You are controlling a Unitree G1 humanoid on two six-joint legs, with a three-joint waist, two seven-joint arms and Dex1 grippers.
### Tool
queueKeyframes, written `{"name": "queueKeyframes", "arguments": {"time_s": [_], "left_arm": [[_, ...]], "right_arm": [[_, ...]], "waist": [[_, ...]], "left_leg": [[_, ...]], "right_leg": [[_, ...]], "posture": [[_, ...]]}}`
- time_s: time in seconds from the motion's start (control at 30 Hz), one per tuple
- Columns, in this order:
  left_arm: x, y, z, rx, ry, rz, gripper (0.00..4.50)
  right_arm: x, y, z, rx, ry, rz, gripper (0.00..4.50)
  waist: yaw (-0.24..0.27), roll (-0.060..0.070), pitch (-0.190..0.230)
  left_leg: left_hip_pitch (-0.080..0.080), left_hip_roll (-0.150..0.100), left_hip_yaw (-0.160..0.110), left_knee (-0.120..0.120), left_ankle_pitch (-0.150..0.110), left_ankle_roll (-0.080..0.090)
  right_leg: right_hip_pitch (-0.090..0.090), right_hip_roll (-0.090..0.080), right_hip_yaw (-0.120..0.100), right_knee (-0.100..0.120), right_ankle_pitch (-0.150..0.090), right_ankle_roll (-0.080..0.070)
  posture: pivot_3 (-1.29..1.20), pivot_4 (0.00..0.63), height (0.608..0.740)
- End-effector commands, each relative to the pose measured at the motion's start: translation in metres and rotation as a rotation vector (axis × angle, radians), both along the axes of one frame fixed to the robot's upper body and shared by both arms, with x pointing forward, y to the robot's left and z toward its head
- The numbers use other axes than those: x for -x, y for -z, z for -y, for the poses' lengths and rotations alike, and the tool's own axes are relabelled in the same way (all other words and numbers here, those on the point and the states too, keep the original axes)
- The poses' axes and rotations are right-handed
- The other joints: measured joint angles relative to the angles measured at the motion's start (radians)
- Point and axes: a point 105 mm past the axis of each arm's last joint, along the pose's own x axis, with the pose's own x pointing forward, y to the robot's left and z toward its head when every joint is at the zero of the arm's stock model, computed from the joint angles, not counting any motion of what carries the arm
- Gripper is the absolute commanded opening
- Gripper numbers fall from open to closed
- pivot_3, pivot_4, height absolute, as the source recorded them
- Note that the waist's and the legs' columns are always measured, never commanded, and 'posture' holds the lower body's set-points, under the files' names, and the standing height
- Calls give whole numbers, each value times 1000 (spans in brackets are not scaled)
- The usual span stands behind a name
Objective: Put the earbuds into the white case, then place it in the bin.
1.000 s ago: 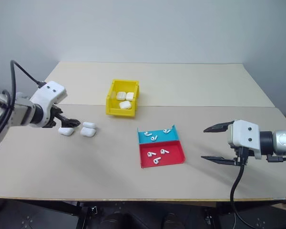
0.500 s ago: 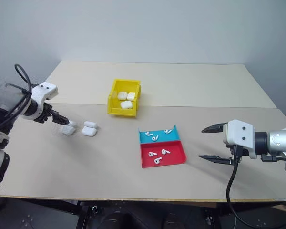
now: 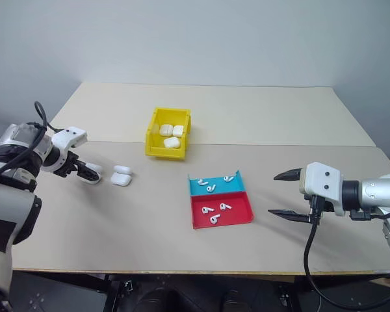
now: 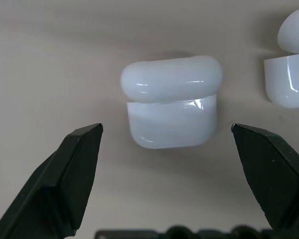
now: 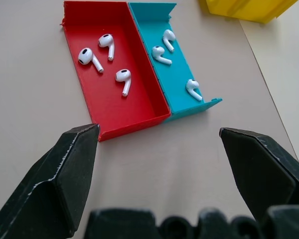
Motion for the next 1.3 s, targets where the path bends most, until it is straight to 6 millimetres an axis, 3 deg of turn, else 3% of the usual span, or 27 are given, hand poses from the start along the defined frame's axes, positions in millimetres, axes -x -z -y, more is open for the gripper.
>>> {"name": "queueKeyframes", "arguments": {"time_s": [0.03, 0.5, 1.07, 1.17, 1.27, 1.3], "left_arm": [[-3, -2, -2, -11, -13, 25, 4500], [-2, 14, -1, -9, -25, 7, 4500], [-6, 18, 0, 1, -30, 44, 4500], [-6, 20, 0, 0, -26, 38, 3904], [-5, 22, 1, -10, -12, 30, 2918], [-6, 22, 1, -13, -11, 33, 2793]], "right_arm": [[1, -6, -2, 8, 1, 27, 4461], [0, -2, 3, 22, 38, 25, 4461], [-1, 2, 3, 31, 52, 26, 4461], [-1, 2, 3, 31, 53, 25, 4500], [-1, 2, 3, 32, 56, 25, 4500], [-1, 2, 3, 31, 56, 25, 4500]], "waist": [[0, 0, 0], [-1, 0, 0], [0, 0, 0], [0, 0, 0], [-1, 0, 0], [-1, 0, 0]], "left_leg": [[0, 0, 0, 0, 0, 0], [0, 0, 0, 0, 0, 0], [0, 0, 0, 0, 0, 0], [1, 0, 0, 1, 0, 0], [1, 0, 0, 1, 0, 0], [1, 0, 0, 1, 0, 0]], "right_leg": [[0, 0, 0, 0, 0, 0], [0, 0, 0, 1, 0, 0], [0, 0, -1, 1, 0, 0], [1, 0, -1, 1, 0, 0], [1, 0, -1, 2, 0, 0], [1, 0, -1, 2, 0, 0]], "posture": [[0, 150, 740], [0, 150, 740], [0, 150, 740], [0, 150, 740], [0, 150, 740], [0, 150, 740]]}}
